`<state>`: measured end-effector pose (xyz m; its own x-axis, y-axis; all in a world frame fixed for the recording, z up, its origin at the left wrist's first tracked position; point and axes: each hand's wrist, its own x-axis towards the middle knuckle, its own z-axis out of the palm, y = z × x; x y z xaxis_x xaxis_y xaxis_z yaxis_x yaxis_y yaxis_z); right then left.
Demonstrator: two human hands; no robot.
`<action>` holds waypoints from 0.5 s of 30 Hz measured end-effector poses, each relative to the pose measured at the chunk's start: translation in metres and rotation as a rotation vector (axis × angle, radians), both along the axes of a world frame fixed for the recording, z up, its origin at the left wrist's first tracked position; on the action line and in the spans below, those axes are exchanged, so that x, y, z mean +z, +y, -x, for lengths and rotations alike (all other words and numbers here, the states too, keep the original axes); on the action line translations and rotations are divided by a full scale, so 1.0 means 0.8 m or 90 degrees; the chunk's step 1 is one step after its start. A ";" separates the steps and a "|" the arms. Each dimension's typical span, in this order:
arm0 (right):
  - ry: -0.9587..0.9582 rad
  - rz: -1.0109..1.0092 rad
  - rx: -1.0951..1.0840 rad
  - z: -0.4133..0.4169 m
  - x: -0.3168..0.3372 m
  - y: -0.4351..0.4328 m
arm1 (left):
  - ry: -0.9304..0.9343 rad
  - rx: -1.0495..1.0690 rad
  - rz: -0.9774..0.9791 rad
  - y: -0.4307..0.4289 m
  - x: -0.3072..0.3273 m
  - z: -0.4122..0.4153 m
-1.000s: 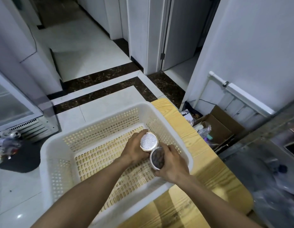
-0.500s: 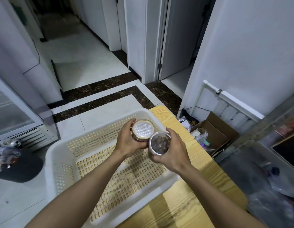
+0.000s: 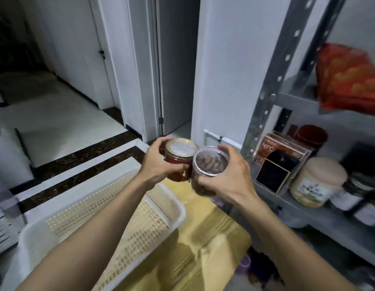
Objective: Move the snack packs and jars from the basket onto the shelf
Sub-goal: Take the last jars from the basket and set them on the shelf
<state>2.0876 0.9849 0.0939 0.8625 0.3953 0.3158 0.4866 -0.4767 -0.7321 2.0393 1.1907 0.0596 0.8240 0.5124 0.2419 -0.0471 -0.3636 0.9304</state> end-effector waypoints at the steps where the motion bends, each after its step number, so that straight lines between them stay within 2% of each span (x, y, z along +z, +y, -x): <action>1: -0.009 -0.010 -0.020 0.004 0.013 -0.025 | -0.007 -0.026 0.009 -0.023 0.014 -0.003; 9: -0.105 -0.069 -0.146 0.058 0.101 -0.270 | -0.066 -0.202 0.063 -0.253 0.106 -0.002; 15: -0.144 -0.077 -0.267 0.120 0.136 -0.462 | -0.087 -0.304 0.078 -0.452 0.142 0.013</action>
